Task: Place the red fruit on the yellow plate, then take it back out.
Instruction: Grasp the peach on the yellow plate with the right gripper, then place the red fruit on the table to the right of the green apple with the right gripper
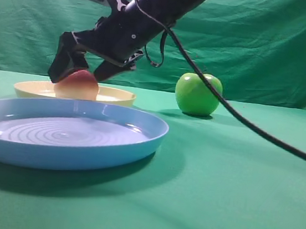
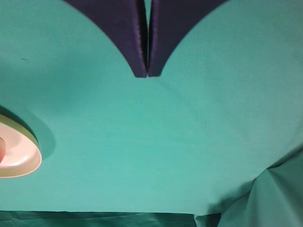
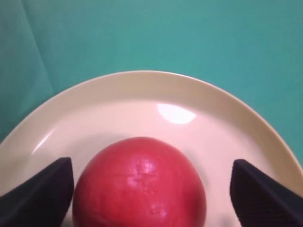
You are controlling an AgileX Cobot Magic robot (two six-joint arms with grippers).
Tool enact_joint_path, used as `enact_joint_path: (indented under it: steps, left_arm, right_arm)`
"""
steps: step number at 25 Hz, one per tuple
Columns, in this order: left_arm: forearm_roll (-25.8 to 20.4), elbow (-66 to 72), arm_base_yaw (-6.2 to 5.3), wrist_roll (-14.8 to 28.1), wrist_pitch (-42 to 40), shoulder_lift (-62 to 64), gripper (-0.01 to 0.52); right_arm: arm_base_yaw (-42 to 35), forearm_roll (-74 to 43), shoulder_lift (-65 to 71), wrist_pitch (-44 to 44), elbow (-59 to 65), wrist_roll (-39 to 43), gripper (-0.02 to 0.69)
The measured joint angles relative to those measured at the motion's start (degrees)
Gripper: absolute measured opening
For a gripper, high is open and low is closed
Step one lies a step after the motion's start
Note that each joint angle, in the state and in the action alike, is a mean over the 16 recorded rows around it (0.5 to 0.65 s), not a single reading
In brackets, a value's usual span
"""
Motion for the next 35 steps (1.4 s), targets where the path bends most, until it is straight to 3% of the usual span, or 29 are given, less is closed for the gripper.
enact_joint_path:
  steps: [8, 15, 27, 35]
  left_arm:
    - [0.0, 0.0, 0.00, 0.0, 0.0, 0.0, 0.000]
    - [0.0, 0.0, 0.00, 0.0, 0.0, 0.0, 0.000]
    - [0.0, 0.0, 0.00, 0.0, 0.0, 0.0, 0.000]
    - [0.0, 0.0, 0.00, 0.0, 0.0, 0.0, 0.000]
  right_arm:
    - [-0.8, -0.8, -0.9, 3.0, 0.0, 2.8, 0.363]
    - [-3.9, -8.4, -7.6, 9.4, 0.0, 14.1, 0.220]
    - [-11.7, -32.5, -26.8, 27.4, 0.4, 43.9, 0.195]
    - [-16.2, -43.7, -40.2, 34.1, 9.4, 56.1, 0.195]
